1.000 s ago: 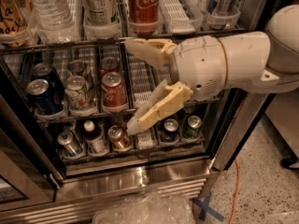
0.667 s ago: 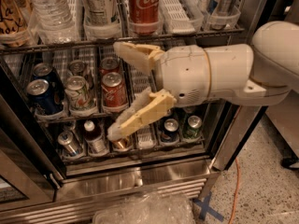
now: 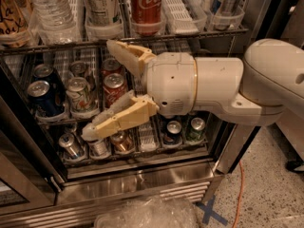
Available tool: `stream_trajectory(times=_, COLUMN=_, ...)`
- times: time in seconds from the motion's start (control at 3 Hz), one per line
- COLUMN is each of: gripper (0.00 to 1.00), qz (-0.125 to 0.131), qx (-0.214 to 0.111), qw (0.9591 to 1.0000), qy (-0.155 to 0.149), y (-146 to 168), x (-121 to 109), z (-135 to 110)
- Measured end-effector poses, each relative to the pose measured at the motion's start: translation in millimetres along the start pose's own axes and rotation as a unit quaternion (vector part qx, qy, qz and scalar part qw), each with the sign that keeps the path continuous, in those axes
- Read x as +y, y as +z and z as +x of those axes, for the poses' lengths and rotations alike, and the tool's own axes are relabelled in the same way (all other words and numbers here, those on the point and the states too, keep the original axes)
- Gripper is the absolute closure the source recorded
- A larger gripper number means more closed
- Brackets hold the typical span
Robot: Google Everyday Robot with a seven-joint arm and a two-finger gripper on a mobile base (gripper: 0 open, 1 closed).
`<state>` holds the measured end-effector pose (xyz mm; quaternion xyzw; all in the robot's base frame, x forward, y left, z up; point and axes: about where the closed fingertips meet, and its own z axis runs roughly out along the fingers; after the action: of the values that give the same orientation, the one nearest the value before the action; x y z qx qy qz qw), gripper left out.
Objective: Pick water bottle from top shelf of fridge
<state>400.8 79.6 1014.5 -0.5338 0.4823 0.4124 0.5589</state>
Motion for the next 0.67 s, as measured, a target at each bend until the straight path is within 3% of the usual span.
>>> stream_trajectory(times=0.33, gripper=0.00, qz=0.037, qx=-0.017, qw=0.9992, qy=-0.007, y=1, x=-2, z=-3)
stream_trajectory(times=0.67, gripper=0.00, qz=0.108, qx=-0.062, qw=0.9919, qy=-0.027, y=16, x=-18, z=-22)
